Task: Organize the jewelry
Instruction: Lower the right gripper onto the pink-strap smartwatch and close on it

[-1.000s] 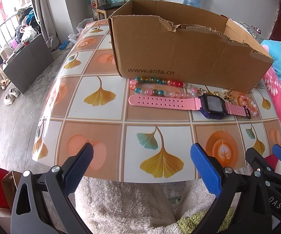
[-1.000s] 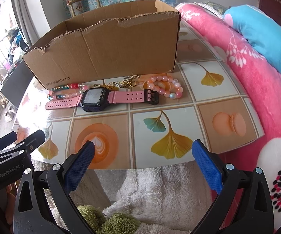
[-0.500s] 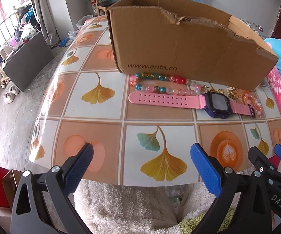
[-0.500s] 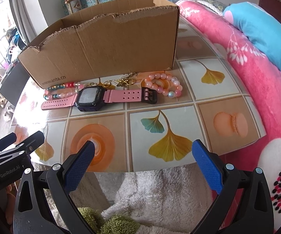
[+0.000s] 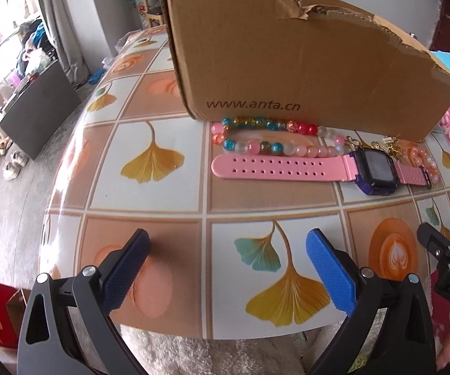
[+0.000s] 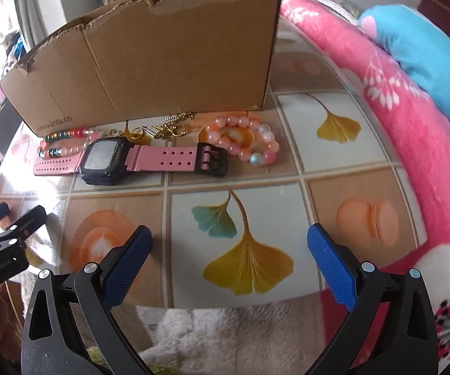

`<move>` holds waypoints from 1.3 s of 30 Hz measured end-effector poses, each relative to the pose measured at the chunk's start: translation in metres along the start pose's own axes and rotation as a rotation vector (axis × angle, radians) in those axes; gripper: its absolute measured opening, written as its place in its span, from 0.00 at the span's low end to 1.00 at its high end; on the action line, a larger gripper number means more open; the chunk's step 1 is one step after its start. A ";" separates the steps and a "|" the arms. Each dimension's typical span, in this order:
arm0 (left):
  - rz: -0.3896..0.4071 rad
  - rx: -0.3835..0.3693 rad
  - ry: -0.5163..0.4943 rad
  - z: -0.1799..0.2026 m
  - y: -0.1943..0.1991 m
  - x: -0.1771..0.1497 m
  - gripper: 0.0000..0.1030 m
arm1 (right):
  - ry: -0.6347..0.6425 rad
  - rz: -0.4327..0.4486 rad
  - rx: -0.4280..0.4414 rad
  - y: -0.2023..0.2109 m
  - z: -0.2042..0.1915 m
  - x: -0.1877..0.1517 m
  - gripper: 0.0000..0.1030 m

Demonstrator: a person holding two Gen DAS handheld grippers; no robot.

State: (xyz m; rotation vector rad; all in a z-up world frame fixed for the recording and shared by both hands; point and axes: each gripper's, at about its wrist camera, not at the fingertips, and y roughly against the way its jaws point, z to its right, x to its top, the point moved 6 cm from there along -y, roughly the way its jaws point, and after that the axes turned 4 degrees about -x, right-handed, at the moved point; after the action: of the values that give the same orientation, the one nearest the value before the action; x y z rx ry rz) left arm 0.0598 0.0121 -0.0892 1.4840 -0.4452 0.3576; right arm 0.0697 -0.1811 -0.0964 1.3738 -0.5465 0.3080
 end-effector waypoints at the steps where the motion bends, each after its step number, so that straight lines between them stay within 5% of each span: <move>1: 0.001 -0.008 -0.001 -0.001 -0.001 0.000 0.96 | 0.011 0.005 0.006 -0.001 0.000 0.000 0.93; 12: 0.005 -0.056 -0.074 -0.006 -0.010 0.011 0.96 | 0.233 0.084 0.180 0.011 0.000 0.015 0.93; 21: 0.032 -0.088 -0.114 -0.014 -0.016 0.016 0.96 | 0.557 0.139 0.402 0.022 -0.065 0.045 0.88; 29: 0.091 -0.121 -0.128 -0.019 -0.015 0.014 0.96 | 0.738 0.061 0.396 -0.001 -0.093 0.053 0.66; 31: 0.108 -0.135 -0.132 -0.021 -0.015 0.014 0.95 | 0.761 0.037 0.395 -0.006 -0.097 0.053 0.54; 39: 0.159 -0.186 -0.118 -0.022 -0.007 0.012 0.89 | 0.824 0.015 0.394 -0.015 -0.101 0.042 0.48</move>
State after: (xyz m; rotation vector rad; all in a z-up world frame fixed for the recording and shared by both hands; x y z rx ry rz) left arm 0.0750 0.0327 -0.0899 1.2957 -0.6759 0.3455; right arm 0.1314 -0.0900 -0.0968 1.4654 0.2040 0.9748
